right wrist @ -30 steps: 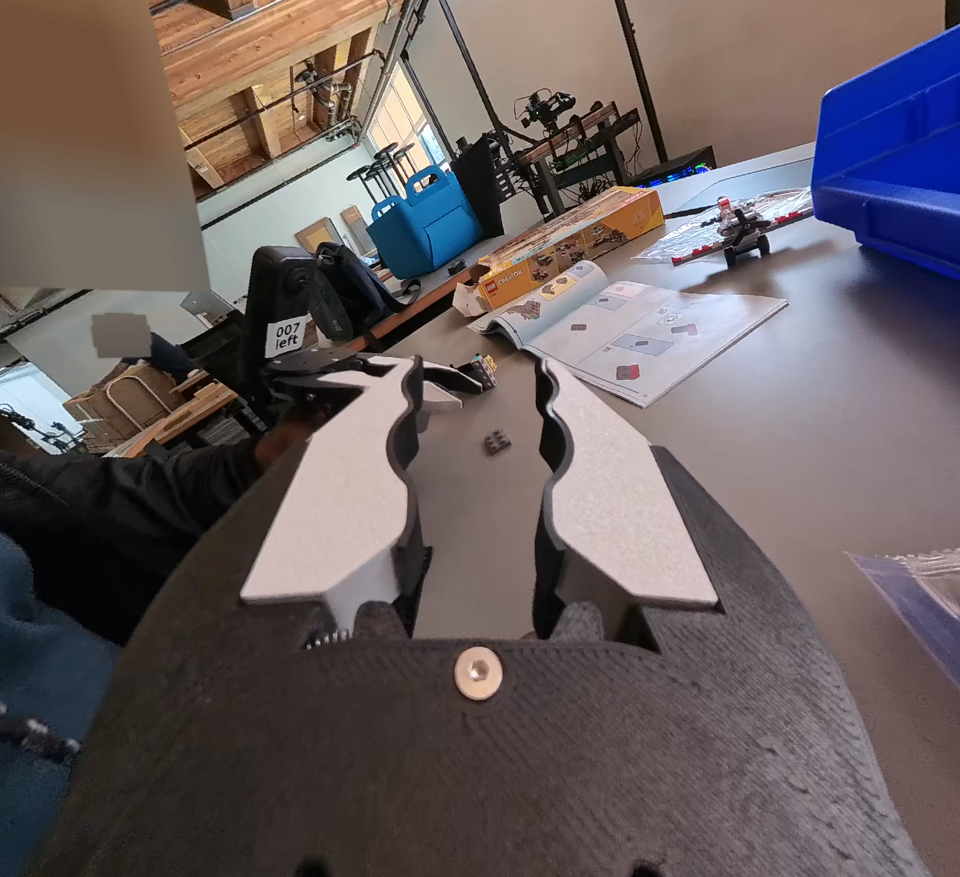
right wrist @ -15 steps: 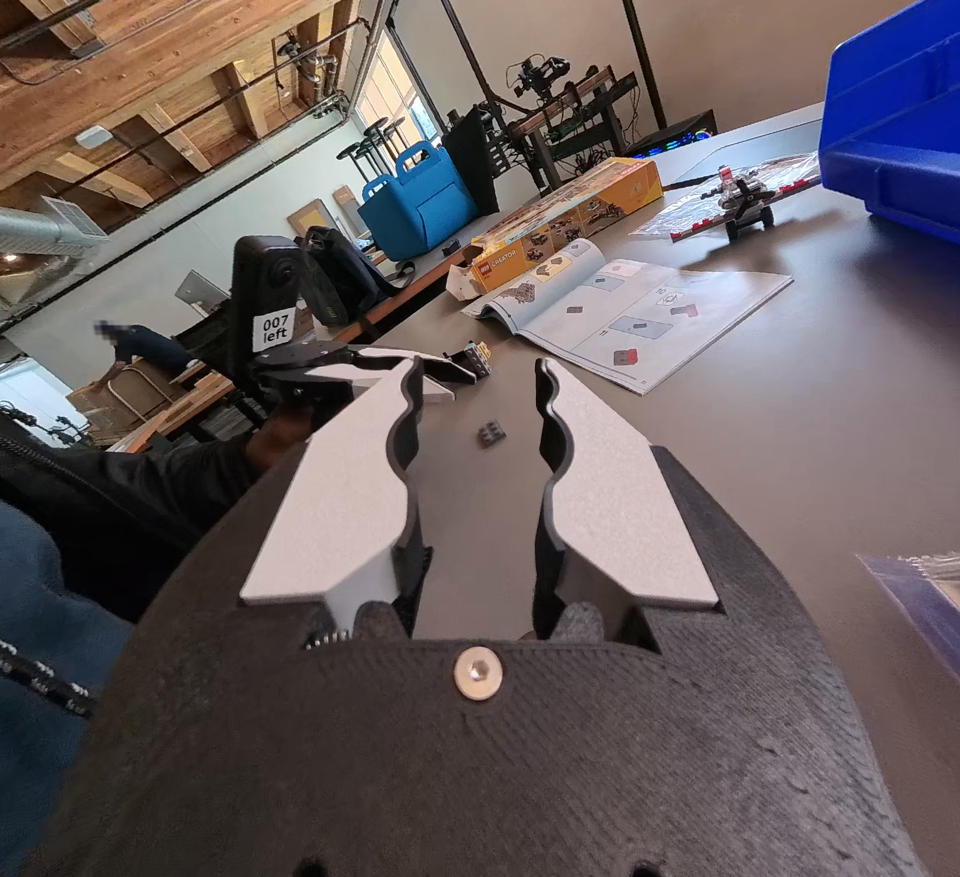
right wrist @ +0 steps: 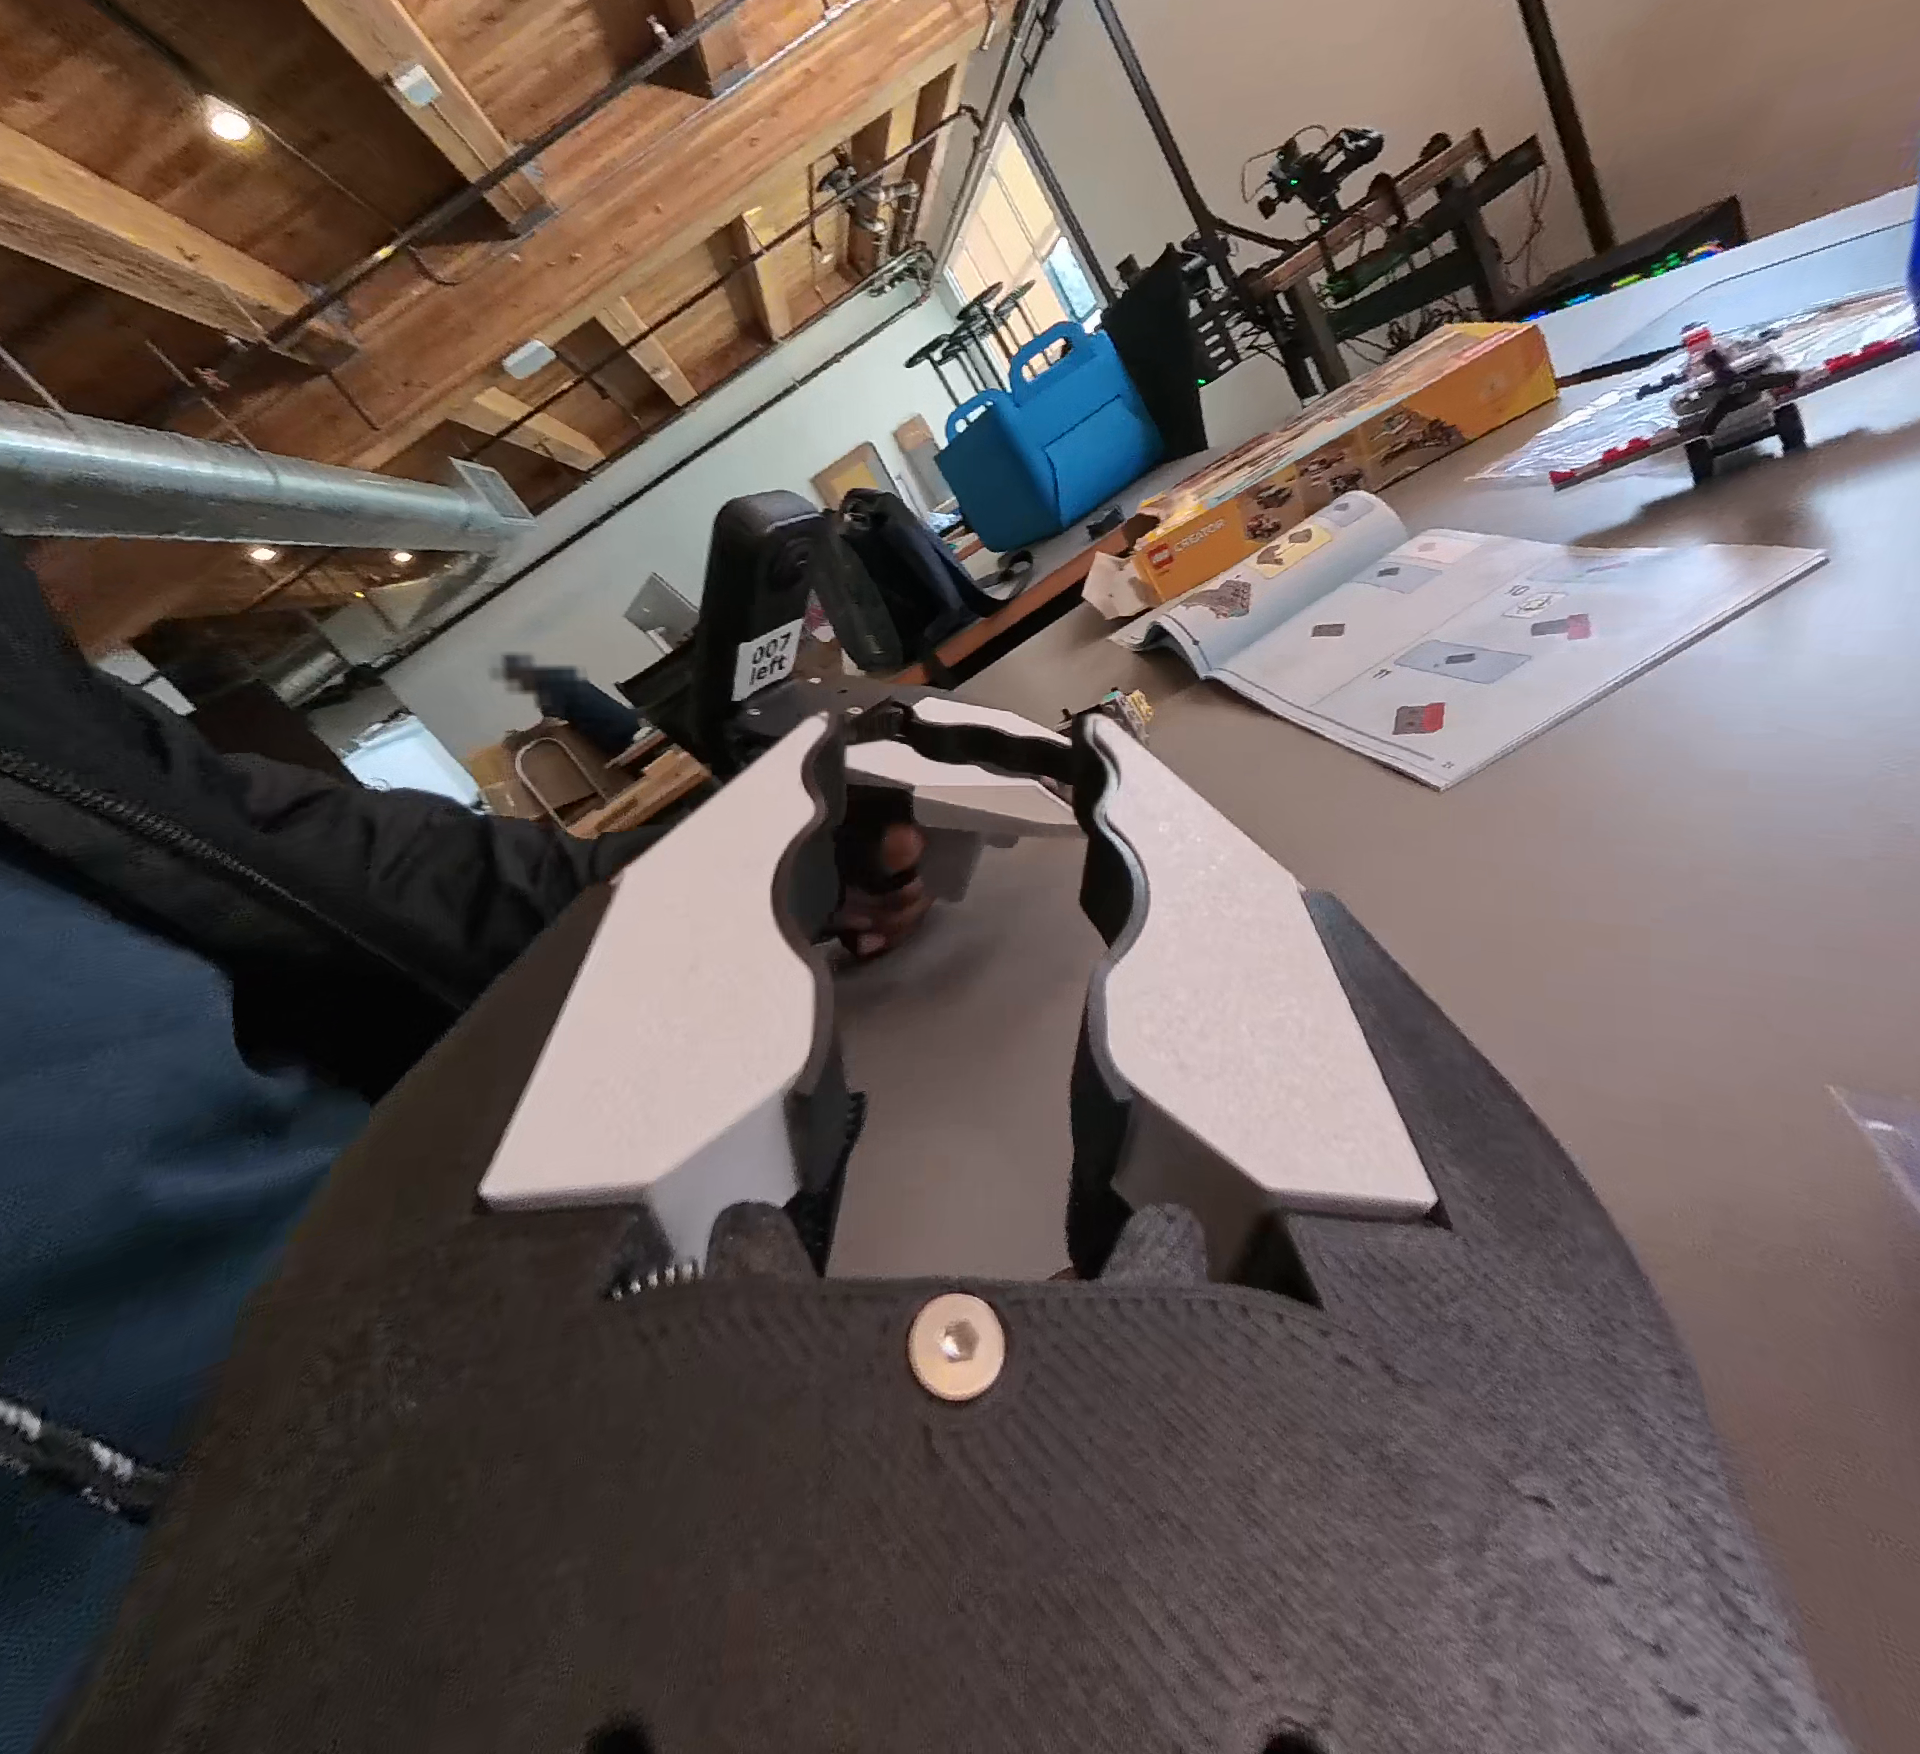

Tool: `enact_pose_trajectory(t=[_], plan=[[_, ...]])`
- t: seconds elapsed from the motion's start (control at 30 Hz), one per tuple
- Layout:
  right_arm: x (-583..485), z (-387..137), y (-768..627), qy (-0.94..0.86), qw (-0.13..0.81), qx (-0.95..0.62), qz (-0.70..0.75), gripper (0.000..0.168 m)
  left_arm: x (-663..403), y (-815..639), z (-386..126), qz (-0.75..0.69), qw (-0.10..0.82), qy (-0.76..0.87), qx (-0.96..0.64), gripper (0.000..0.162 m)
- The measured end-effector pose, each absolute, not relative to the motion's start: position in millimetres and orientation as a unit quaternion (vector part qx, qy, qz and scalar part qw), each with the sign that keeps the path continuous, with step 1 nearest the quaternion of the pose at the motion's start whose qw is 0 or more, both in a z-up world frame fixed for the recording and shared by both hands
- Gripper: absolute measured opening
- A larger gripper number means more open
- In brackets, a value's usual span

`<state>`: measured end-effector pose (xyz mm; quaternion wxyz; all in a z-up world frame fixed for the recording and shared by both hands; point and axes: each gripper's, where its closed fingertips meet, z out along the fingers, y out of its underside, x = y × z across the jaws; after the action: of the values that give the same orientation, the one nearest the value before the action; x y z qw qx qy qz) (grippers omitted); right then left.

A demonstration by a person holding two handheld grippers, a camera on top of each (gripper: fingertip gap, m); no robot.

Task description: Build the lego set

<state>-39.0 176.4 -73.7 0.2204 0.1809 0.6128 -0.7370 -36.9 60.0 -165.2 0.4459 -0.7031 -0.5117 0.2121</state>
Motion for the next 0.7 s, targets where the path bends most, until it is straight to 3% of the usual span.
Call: enact_pose_trajectory(t=[0.17, 0.33, 0.43, 0.53, 0.7], plan=[[-32.7, -73.8, 184.9, 0.612, 0.271, 0.167, -0.725, 0.043, -45.1, 65.1, -149.7, 0.275, 0.442, -0.467, -0.715, 0.036], [-27.1, -81.4, 180.8, 0.636, 0.277, 0.163, -0.701, 0.043, -126.8, 189.0, -23.2, 0.247, 0.506, -0.261, -0.784, 0.036], [-22.3, -91.9, 171.5, 0.672, 0.253, 0.161, -0.677, 0.043, -171.2, 302.5, 16.6, 0.132, 0.471, -0.159, -0.858, 0.039], [-16.5, -100.3, 165.5, 0.697, 0.239, 0.158, -0.657, 0.043, -201.3, 413.6, 10.0, 0.087, 0.394, -0.049, -0.914, 0.043], [-13.3, -103.0, 165.8, 0.704, 0.229, 0.163, -0.652, 0.043, -213.9, 533.3, -81.3, 0.049, 0.186, 0.106, -0.976, 0.045]])
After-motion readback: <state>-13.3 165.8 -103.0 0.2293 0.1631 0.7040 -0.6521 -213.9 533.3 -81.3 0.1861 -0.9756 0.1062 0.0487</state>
